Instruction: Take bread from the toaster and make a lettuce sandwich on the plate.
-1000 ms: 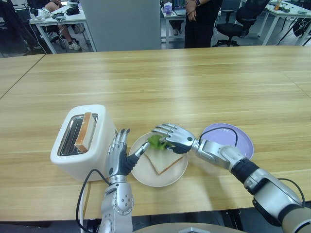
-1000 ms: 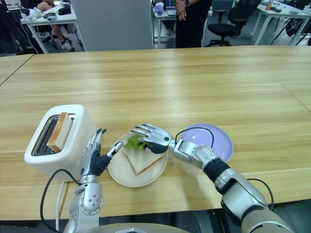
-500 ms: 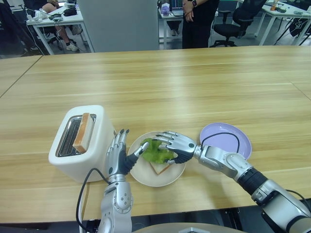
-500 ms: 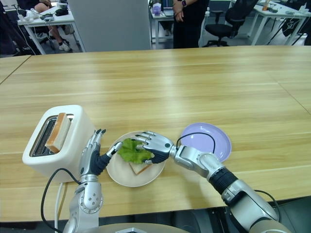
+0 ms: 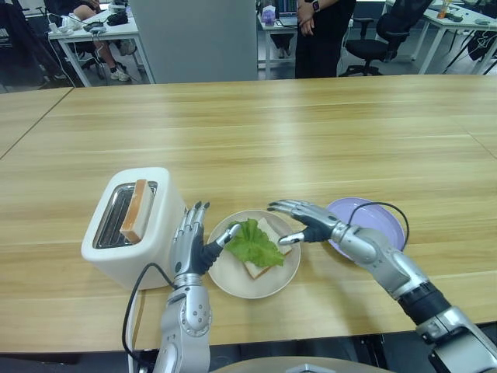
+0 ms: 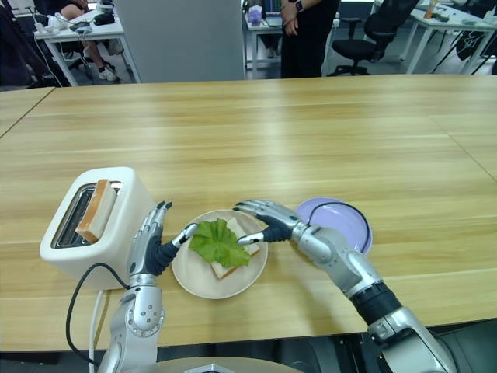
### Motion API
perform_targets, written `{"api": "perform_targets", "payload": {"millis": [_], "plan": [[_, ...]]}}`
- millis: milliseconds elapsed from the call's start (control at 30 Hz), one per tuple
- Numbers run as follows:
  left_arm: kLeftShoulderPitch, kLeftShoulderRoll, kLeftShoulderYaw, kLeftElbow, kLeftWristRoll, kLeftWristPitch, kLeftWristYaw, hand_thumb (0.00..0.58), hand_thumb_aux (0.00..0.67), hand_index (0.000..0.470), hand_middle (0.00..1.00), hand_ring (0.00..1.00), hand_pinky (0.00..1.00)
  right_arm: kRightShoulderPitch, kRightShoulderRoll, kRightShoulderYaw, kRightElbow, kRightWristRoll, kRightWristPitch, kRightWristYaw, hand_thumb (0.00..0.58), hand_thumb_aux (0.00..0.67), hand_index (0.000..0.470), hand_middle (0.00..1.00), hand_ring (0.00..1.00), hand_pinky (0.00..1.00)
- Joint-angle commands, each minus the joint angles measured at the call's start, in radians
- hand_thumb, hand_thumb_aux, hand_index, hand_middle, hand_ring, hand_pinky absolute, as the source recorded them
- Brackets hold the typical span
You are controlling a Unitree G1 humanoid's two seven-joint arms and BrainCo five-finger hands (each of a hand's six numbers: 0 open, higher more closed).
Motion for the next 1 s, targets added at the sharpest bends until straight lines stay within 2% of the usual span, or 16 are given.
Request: {"api": "perform_targets", "payload": {"millis": [33, 100, 267, 433, 600, 733, 1000], "plan": [[0.026, -0.016, 0.03, -0.159, -0.102, -0.015, -0.066, 0.0, 0.0, 0.0, 0.0, 0.0, 0.0, 0.136, 0.049, -0.17, -0.214, 0.399, 0.248, 0.09, 0.0, 0.0, 0.0, 0.0, 0.0, 0.0], [0.036, -0.015, 0.053, -0.243, -0.145, -0.01, -0.112, 0.0, 0.0, 0.0, 0.0, 0.0, 0.0, 0.202, 0.069, -0.226, -0.3, 0.478, 0.336, 0.062, 0.0, 0.0, 0.0, 0.0, 0.0, 0.0], [0.045, 0.046, 0.193, -0.43, -0.065, 0.019, -0.215, 0.0, 0.0, 0.0, 0.0, 0.0, 0.0, 0.295, 0.098, -0.268, -0.393, 0.488, 0.421, -0.002, 0.0, 0.0, 0.0, 0.0, 0.0, 0.0], [0.028, 0.081, 0.41, -0.463, 0.11, -0.009, -0.261, 0.0, 0.0, 0.0, 0.0, 0.0, 0.0, 0.342, 0.101, -0.247, -0.402, 0.439, 0.417, -0.008, 0.0, 0.0, 0.0, 0.0, 0.0, 0.0], [0.107, 0.113, 0.582, -0.429, 0.267, 0.014, -0.316, 0.0, 0.0, 0.0, 0.0, 0.0, 0.0, 0.351, 0.106, -0.255, -0.408, 0.435, 0.421, -0.011, 0.0, 0.0, 0.0, 0.0, 0.0, 0.0], [0.147, 0.106, 0.605, -0.341, 0.308, 0.0, -0.332, 0.0, 0.0, 0.0, 0.0, 0.0, 0.0, 0.361, 0.109, -0.259, -0.413, 0.432, 0.422, -0.014, 0.0, 0.0, 0.0, 0.0, 0.0, 0.0], [0.113, 0.063, 0.515, -0.214, 0.336, -0.015, -0.335, 0.0, 0.0, 0.0, 0.0, 0.0, 0.0, 0.364, 0.113, -0.271, -0.4, 0.418, 0.419, -0.018, 0.0, 0.0, 0.0, 0.0, 0.0, 0.0]]}}
